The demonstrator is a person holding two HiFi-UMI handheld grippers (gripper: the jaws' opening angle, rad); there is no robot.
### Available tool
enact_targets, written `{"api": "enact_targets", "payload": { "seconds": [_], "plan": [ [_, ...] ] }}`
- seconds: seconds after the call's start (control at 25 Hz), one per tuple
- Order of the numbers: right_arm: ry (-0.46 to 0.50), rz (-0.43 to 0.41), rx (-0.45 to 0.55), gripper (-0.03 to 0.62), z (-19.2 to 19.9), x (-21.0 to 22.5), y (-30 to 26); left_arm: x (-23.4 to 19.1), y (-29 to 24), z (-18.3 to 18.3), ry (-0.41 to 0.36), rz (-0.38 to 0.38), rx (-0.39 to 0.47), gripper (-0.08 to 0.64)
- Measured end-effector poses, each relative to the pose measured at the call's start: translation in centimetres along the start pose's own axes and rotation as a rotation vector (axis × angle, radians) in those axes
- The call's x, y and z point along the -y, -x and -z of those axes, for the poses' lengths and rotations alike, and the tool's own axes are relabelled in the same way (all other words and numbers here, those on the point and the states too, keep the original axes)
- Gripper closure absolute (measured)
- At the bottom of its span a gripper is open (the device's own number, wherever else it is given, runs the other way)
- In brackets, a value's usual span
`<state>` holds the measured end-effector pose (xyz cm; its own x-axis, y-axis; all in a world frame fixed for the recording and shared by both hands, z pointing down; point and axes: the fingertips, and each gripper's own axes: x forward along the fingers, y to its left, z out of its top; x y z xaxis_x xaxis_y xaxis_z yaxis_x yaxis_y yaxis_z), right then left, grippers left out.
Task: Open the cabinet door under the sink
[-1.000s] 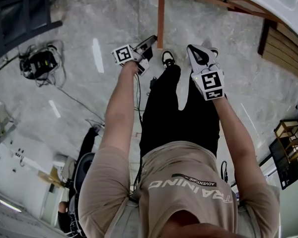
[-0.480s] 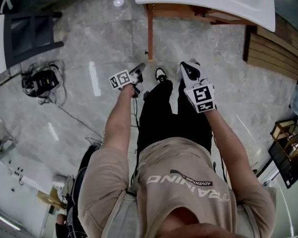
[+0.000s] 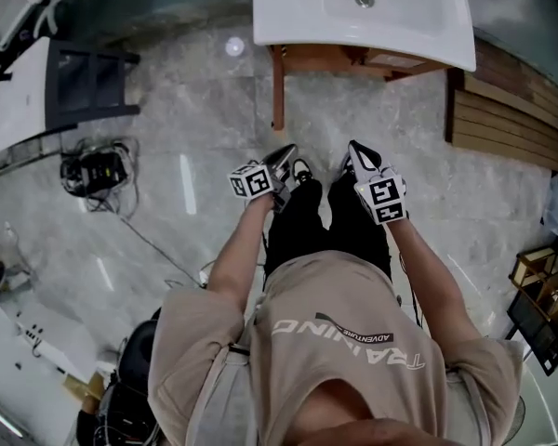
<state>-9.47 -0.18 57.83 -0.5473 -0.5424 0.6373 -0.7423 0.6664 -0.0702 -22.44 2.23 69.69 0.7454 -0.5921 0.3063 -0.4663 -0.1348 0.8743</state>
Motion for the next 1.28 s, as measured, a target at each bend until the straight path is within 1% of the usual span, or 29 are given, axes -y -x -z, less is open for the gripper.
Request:
{"api": "enact_targets", "payload": {
  "seconds": [0.08, 0.16, 0.24, 0.36, 0.48, 0.56, 0.68, 0.8, 0.92, 1.0, 1.16, 1.28],
  "plan": [
    [-0.012, 0.019, 0.004, 0.591, -0.2, 1.1, 1.4, 3.9, -1.2, -1.1, -0.067, 0.019, 0.01, 0.547],
    [-0.023, 0.036, 0.019, 0.591, -0.8, 2.1, 2.6, 7.4, -2.2, -2.1, -0.137, 0.018, -0.007, 0.546],
    [-0.023, 0.044, 0.046, 0.591, -2.1, 3.2, 3.2, 10.2, -3.2, -3.9, -0.227, -0.021, -0.036, 0.546],
    [0.018, 0.04, 0.074, 0.591, -3.8, 4.1, 5.0, 13.9, -3.8, -5.8, -0.366, -0.101, -0.068, 0.546],
    [0.052, 0.045, 0.134, 0.591, -6.1, 4.9, 7.3, 17.8, -4.0, -6.7, -0.514, -0.131, -0.093, 0.546],
    [0.055, 0.061, 0.168, 0.591, -7.5, 5.5, 8.6, 20.3, -3.9, -7.6, -0.594, -0.129, -0.103, 0.545],
    [0.042, 0.079, 0.216, 0.591, -9.3, 6.3, 10.5, 23.9, -3.5, -9.2, -0.702, -0.112, -0.093, 0.545],
    [0.023, 0.089, 0.281, 0.591, -11.6, 6.9, 12.2, 27.3, -2.4, -12.0, -0.82, -0.119, -0.047, 0.545],
    [0.025, 0.095, 0.32, 0.591, -13.1, 7.0, 13.5, 30.5, -1.2, -14.6, -0.9, -0.119, 0.004, 0.545],
    [0.037, 0.092, 0.336, 0.591, -13.9, 6.8, 14.1, 32.1, -0.5, -15.7, -0.954, -0.12, 0.031, 0.545],
    [0.097, 0.074, 0.367, 0.591, -16.2, 5.8, 15.5, 33.9, 0.5, -16.2, -1.073, -0.152, 0.04, 0.544],
    [0.142, 0.081, 0.409, 0.591, -18.4, 5.7, 16.8, 34.9, 0.3, -16.1, -1.113, -0.149, 0.04, 0.543]
  ]
}}
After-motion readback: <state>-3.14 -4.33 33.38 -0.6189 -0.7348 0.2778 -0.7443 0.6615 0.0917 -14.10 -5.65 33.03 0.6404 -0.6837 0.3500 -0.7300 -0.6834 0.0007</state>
